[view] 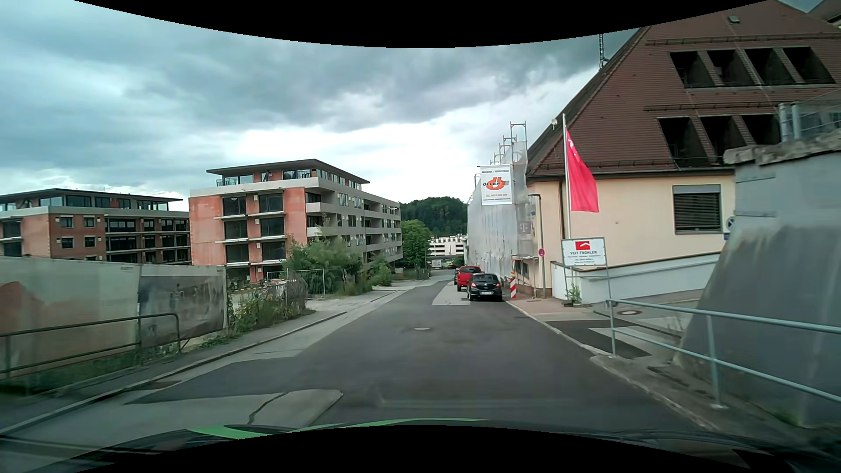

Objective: Follow the waypoints while adhering to traffic rules and regulations

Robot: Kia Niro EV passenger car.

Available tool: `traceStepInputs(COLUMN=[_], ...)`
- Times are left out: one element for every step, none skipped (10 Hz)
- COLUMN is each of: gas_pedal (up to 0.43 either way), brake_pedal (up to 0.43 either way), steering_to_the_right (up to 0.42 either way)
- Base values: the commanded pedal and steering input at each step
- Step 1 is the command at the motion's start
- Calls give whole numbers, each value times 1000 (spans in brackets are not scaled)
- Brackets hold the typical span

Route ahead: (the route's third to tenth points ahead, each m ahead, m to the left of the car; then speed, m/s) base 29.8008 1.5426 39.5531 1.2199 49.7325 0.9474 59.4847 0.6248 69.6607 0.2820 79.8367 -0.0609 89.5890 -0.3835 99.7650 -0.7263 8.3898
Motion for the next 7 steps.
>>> traceStepInputs(gas_pedal=[20, 20, 20, 20, 20, 20, 20], brake_pedal=[0, 0, 0, 0, 0, 0, 0], steering_to_the_right=[-40, -43, -43, -42, -40, -36, -29])
